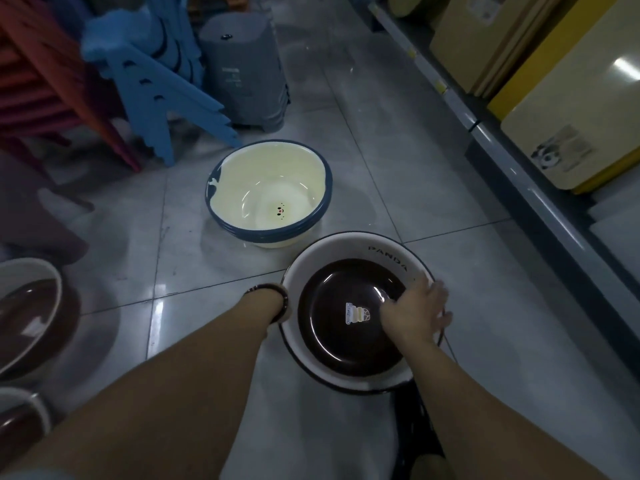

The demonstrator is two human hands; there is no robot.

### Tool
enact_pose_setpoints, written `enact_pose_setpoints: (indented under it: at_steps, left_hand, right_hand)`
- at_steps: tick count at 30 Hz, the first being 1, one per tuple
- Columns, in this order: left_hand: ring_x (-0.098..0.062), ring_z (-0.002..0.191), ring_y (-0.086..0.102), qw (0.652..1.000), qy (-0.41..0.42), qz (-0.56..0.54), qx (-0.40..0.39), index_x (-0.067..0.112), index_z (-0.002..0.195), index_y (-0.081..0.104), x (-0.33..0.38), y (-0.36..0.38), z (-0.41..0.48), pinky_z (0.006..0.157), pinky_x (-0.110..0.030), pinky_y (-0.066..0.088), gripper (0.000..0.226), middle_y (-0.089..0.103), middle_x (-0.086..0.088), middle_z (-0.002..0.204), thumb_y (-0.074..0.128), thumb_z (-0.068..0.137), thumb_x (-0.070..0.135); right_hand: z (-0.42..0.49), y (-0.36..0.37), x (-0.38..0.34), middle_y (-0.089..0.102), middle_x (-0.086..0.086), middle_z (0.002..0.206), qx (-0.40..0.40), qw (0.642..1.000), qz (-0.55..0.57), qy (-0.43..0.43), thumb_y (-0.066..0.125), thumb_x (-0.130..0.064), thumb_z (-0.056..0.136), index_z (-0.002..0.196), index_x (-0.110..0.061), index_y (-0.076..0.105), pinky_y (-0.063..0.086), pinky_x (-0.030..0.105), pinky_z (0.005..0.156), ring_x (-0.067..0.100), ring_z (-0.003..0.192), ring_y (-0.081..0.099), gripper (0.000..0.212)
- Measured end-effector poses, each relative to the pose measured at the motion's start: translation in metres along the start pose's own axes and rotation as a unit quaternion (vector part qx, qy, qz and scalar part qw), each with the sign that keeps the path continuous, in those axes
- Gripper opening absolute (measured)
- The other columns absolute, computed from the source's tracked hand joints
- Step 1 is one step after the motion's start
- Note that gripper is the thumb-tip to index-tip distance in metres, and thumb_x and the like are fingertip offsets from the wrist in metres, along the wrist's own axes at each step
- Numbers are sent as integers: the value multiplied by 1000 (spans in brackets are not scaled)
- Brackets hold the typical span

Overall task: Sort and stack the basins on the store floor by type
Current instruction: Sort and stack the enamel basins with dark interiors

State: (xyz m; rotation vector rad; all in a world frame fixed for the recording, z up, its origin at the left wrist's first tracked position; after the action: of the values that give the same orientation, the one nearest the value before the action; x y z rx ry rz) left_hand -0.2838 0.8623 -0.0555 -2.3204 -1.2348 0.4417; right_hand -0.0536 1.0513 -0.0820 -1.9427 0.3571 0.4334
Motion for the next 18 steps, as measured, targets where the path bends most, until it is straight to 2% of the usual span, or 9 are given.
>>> enact_pose_setpoints:
  at_steps: [2,4,5,7,9,11,13,15,18]
  left_hand:
    - [-32,111,71,999,32,14,30,0,137,57,0,-20,-11,92,-41,60,38,66,-18,114,49,102,13]
    - [-32,111,70,995,67,17,65,2,140,57,-8,-47,-28,80,-36,57,41,65,-16,117,49,103,18]
    - [-32,107,71,994,74,4,81,4,141,58,-20,-60,-35,75,-36,58,42,66,-15,119,49,103,21]
    - [-29,100,74,990,74,-58,101,9,141,58,-50,-80,-56,81,-39,63,42,68,-12,123,50,104,27]
    - [-28,100,75,980,79,-135,120,12,141,58,-89,-96,-84,90,-46,62,42,66,-9,127,53,105,32]
    - [-29,101,74,966,73,-189,159,14,138,61,-139,-108,-111,92,-48,62,41,68,-9,126,56,105,36]
    - [-28,106,72,955,50,-189,225,13,131,67,-200,-111,-135,96,-42,59,37,70,-11,126,58,104,36]
    - [-28,120,64,944,3,-175,281,17,129,71,-265,-100,-152,105,-35,50,35,66,-8,137,59,102,35]
    - [-26,131,56,948,-71,-187,247,21,128,73,-356,-52,-157,111,-31,43,35,63,-4,142,63,98,37]
  right_hand:
    - [-11,5,-37,44,19,157,11,997,10,-77,67,-21,90,151,-14,44,31,57,121,39,148,39,66]
    - [-26,22,-80,64,12,135,-48,986,92,-128,61,-9,91,136,-15,61,41,43,113,32,129,58,45]
    - [-37,33,-101,68,6,123,-84,979,122,-141,60,-7,93,129,-15,66,44,38,108,26,118,61,37]
    - [-61,59,-142,69,-1,109,-135,966,144,-166,62,-7,96,120,-17,70,48,36,101,19,103,61,28]
    - [-93,96,-185,74,3,104,-190,948,169,-190,66,-9,94,115,-18,71,55,40,92,27,100,70,23]
    - [-139,135,-227,75,9,98,-268,922,191,-203,68,-9,95,111,-19,70,59,43,81,32,95,75,19]
    - [-199,167,-263,75,10,95,-343,891,198,-222,68,-7,96,112,-15,69,60,42,74,26,86,75,18]
    - [-258,198,-285,74,11,92,-411,861,203,-220,67,-4,95,110,-11,69,56,36,66,23,77,72,16]
    - [-332,246,-297,74,14,91,-488,825,194,-211,67,-4,93,108,-9,70,55,34,62,22,73,71,16]
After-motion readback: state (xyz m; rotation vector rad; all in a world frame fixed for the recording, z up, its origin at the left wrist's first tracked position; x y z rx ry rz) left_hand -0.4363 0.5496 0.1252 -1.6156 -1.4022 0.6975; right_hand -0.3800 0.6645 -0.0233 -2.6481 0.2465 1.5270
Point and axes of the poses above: each hand's wrist, its own z-axis towards the middle knuckle, its own y-axis out of the palm, x = y × z, the point moved 10 cm from there along z, towards the middle knuckle
